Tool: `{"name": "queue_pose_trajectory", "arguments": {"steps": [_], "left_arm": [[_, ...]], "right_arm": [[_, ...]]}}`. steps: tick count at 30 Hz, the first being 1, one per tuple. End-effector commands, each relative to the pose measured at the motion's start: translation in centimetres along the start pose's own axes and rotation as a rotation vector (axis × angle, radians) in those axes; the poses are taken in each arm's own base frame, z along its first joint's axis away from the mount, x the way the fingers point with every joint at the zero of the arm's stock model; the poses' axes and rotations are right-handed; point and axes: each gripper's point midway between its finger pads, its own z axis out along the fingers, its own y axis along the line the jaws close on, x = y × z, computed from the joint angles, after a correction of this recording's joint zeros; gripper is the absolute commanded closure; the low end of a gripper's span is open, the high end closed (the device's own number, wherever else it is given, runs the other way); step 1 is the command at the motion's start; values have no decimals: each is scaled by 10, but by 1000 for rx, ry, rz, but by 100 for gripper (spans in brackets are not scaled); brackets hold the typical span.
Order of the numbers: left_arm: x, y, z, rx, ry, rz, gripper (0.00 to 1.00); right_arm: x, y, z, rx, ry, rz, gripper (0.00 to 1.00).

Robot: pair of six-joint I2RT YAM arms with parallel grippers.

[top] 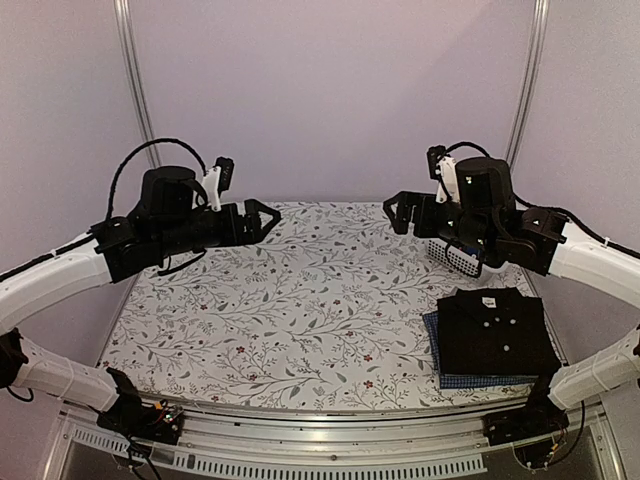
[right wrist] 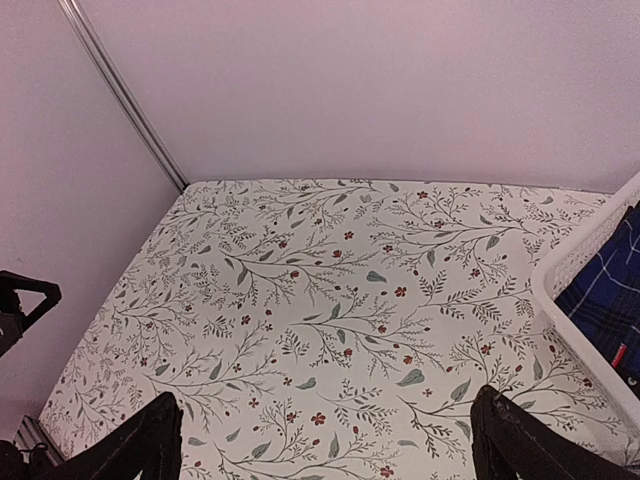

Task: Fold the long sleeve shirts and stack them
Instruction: Pick up the square-folded shirt from the bin.

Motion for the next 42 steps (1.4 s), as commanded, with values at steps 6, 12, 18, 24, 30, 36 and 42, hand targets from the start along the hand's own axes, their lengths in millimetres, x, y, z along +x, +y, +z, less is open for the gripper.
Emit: {"name": "queue_pose_trajectory", "arguments": {"steps": [6,12,18,24,30,36,42], "left_arm": [[-21,-5,-9,-1,-30,27,0],[-21,-5,-13,0,-31,29,0],[-19,-7,-14,15,-24,33,0],[-14,-11,-18,49,-10,38,0],[-10,-15,-22,87,11,52,0],[3,-14,-24,103,62,58,0],[13,-16,-28,133,99,48,0]], "right_arm": [[-7,-8,5,26,-8,12,1],[-18,-35,14,84,-20,34,1],[-36,-90,27,193,-53,55,1],[-36,-156,45,303,-18,105,1],[-2,-218,72,472,118,156,1],[35,-257,93,568,230,197,2],[61,-275,115,610,318,202,3]]}}
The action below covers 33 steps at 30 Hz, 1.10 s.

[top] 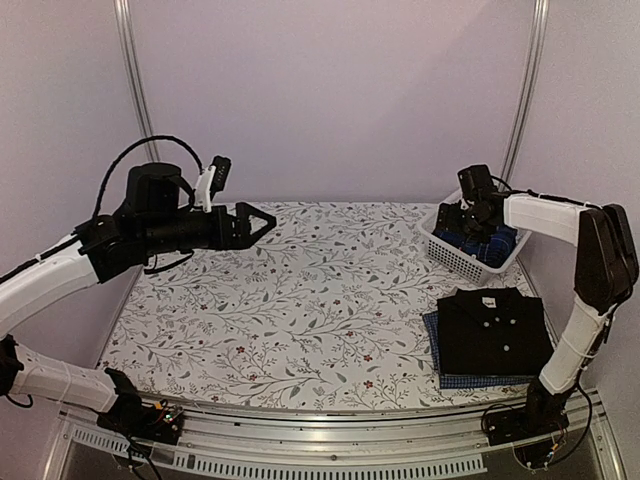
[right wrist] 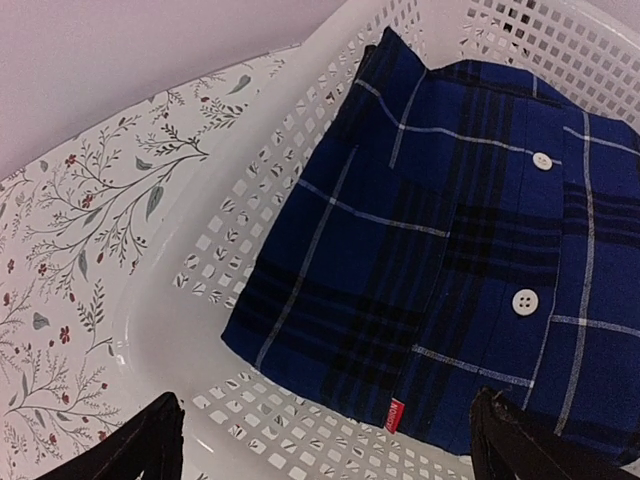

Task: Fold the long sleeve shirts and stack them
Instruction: Pick up the square-folded shirt from the bin.

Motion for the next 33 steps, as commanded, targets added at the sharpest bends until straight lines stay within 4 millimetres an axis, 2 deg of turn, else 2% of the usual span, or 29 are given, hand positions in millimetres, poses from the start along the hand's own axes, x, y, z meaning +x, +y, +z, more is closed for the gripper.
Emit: {"name": "queue_pose_trajectory", "arguments": {"steps": [1,7,10,17,21,25,29,31,33], "left_arm": [[11,1,-7,22,38,3,0],[19,3,-9,24,64,-12,0],[24,6,-10,16,69,-23,0],[32,11,-12,5,70,-49,0],[35,14,-5,2,75,-57,0],[33,16,3,-9,72,-66,0],[29,17,10,-15,58,-84,0],[27,18,13,-19,54,-95,0],[25,18,17,-23,51,-102,0]], "right_arm": [[1,-3,20,37,42,14,3],[17,-7,45,71,106,17,7],[22,-18,51,131,119,18,9],[-13,-67,45,244,64,53,9],[-16,-80,57,266,86,34,8],[8,-82,87,279,169,0,9],[32,-78,108,249,239,-3,11],[42,-75,113,229,267,0,18],[44,-73,115,209,269,3,30]]}}
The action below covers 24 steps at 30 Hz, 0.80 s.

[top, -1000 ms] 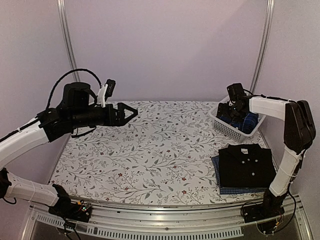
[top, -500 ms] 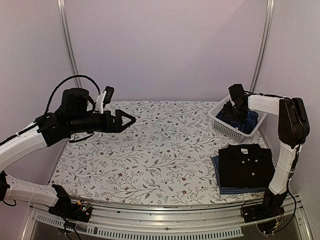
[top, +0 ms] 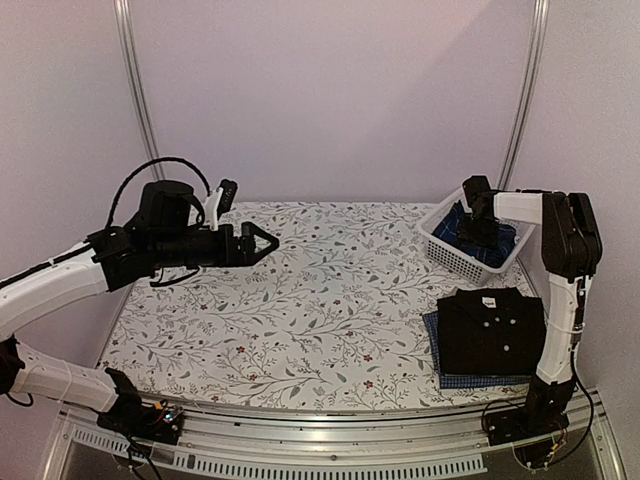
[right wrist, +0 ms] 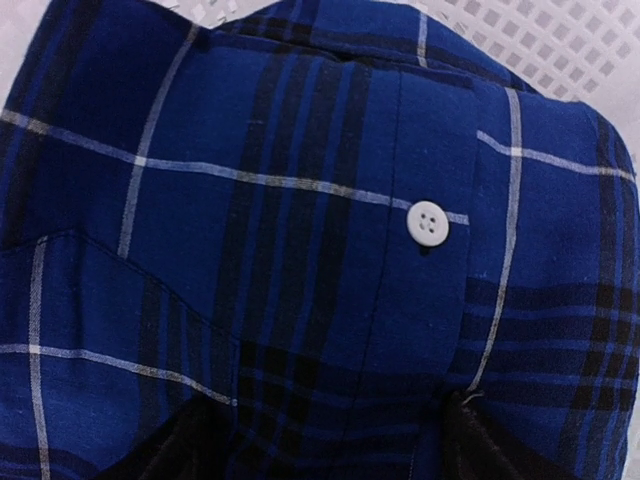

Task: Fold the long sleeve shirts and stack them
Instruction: Pick up the square-folded shirt from the bin.

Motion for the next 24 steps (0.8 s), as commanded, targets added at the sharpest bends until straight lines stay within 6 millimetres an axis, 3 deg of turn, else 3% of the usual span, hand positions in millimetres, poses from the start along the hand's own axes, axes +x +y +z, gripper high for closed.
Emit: {"name": "queue_pose_trajectory", "arguments": {"steps": [1,8,12,16,20,24], "left_arm": [[-18,0,6,-5,-49,-28,0],[-26,10,18,-56,-86,-73,0],[-38,15,17,-81,-134,-87,0],[-52,13,11,-80,-177,-83,0],[-60,12,4,-78,-207,-71,0],[-59,10,2,-53,-218,-62,0]], "right_arm": [[31,15,15,-70,102,-25,37],[-6,20,-12,-109,-7,-40,98],[-26,20,-35,-136,-66,-26,100],[-53,20,-71,-172,-149,7,100],[-87,20,-126,-199,-284,40,100],[-108,32,-185,-249,-403,40,100]]}}
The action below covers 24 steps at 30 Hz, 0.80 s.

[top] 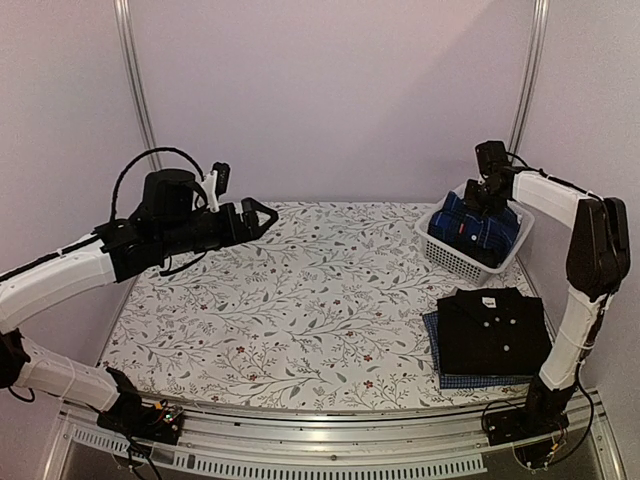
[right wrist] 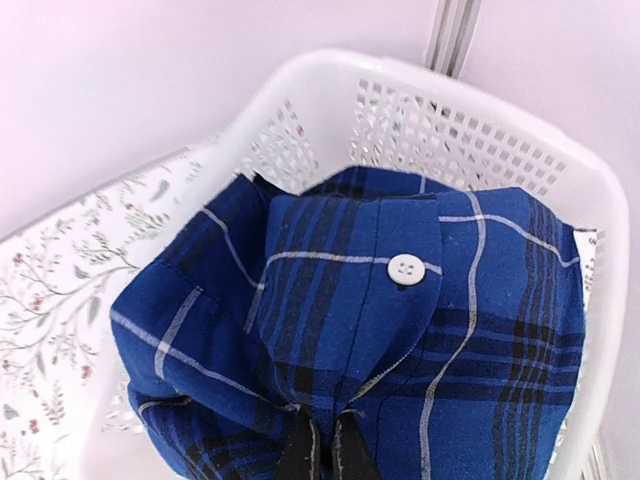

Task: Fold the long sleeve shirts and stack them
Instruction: Pick up the square-folded shirt from the bin, then place the crumpled shirt at the center of the board.

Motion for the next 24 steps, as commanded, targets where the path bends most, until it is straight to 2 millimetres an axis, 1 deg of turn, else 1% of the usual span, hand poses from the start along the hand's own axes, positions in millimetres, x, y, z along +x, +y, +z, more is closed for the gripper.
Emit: {"name": "queue_pose_trajectory", "arguments": {"steps": [1,5,8,10,15,19,20,22,23,24], "left_arm": [[-18,-8,-8,43,-66,15,0],[-20,-12,-9,54,-53,42,0],[-22,-14,-12,61,-48,61,0],[-24,-16,-15,66,-56,65,0],[-26,-16,-22,70,-68,65,0],[-25,-18,-26,85,-71,73,0],[-26,-18,-28,88,-72,78,0],[-26,-20,-31,94,-73,86,0],[-27,-22,-33,100,-73,90,0],[-27,-23,-34,107,-73,93,0]], "right_arm": [[-69,38,-91,-110,-242,17,100],[-97,61,-150,-173,-364,8,100],[-109,78,-191,-235,-425,-11,100],[-113,93,-224,-294,-474,-28,100],[-111,142,-302,-483,-559,-99,100],[-98,186,-363,-655,-607,-148,100],[-97,194,-381,-688,-632,-151,100],[-86,216,-416,-765,-671,-178,100],[-84,224,-429,-800,-686,-184,100],[-79,234,-437,-831,-691,-194,100]]}}
